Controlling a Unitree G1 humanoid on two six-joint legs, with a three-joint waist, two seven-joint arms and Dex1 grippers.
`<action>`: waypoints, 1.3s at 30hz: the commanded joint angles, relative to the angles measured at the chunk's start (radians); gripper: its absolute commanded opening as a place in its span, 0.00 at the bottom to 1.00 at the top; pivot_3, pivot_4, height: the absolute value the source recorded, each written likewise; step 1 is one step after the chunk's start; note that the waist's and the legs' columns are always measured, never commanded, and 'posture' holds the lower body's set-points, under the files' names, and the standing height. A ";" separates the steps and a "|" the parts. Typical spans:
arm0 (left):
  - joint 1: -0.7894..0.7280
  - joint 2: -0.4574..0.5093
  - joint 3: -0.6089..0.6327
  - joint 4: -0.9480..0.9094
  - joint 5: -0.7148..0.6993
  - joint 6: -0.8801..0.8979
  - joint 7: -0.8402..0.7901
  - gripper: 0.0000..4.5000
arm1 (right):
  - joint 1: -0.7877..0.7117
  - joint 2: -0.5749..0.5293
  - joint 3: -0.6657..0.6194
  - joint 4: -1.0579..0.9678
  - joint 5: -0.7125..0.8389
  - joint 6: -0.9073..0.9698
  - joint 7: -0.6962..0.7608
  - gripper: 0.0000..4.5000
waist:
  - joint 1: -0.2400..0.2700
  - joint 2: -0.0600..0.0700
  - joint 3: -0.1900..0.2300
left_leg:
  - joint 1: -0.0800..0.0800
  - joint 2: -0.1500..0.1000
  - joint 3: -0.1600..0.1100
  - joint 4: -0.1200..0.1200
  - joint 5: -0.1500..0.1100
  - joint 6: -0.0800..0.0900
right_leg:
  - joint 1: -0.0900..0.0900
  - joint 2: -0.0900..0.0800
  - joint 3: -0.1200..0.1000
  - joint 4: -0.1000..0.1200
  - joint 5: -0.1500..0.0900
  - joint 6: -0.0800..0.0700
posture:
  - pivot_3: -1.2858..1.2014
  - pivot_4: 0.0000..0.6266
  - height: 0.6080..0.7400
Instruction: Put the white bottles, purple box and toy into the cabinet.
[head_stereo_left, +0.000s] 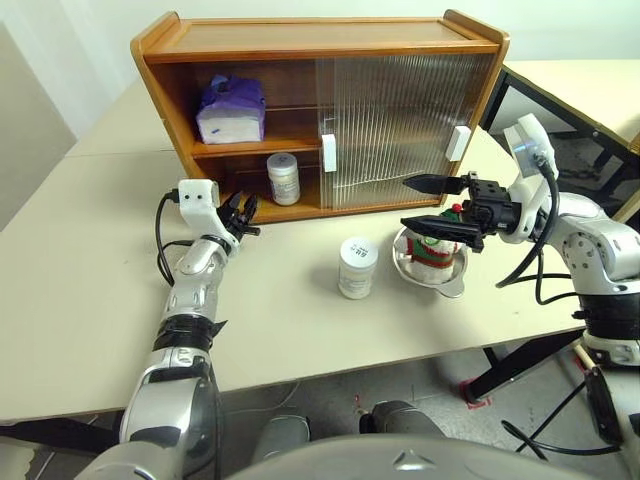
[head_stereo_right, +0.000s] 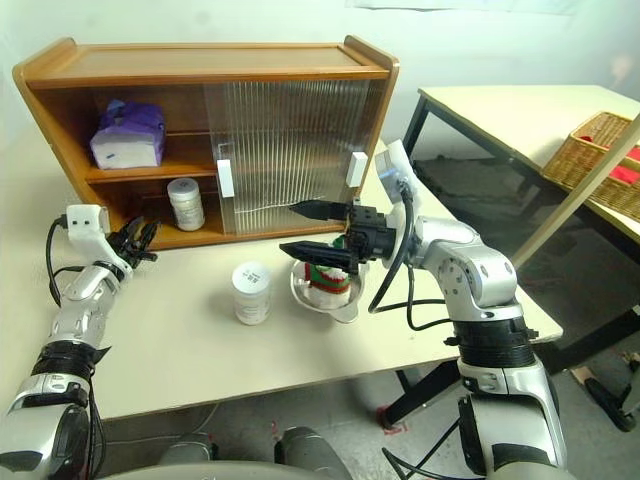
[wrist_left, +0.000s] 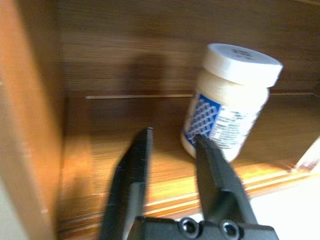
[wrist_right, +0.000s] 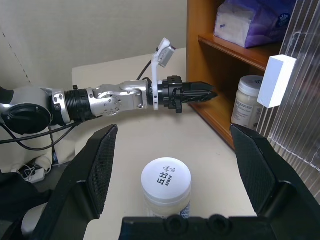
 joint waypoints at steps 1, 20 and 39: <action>-0.056 -0.003 0.001 0.084 0.027 -0.008 0.054 0.05 | -0.011 -0.004 0.008 0.000 -0.009 -0.005 0.005 1.00 | 0.002 0.000 0.000 | 0.000 0.000 0.000 0.000 0.000 0.000 | 0.000 0.000 0.000 0.000 0.000 0.000 | 0.48 0.00 1.00; -0.292 -0.059 -0.046 0.458 0.108 -0.136 0.093 0.01 | 0.005 -0.014 -0.001 -0.030 -0.004 0.006 -0.008 1.00 | 0.005 0.000 0.000 | 0.008 -0.002 0.000 0.000 0.002 0.002 | 0.009 -0.001 0.001 -0.001 0.001 0.001 | 0.47 0.00 1.00; -0.355 -0.059 -0.048 0.557 0.130 -0.143 0.098 0.01 | 0.019 -0.028 -0.012 -0.053 0.005 0.013 -0.020 1.00 | -0.017 0.000 0.001 | 0.007 -0.002 0.000 -0.003 -0.002 0.006 | 0.007 -0.001 0.002 -0.003 -0.004 0.002 | 0.46 0.00 1.00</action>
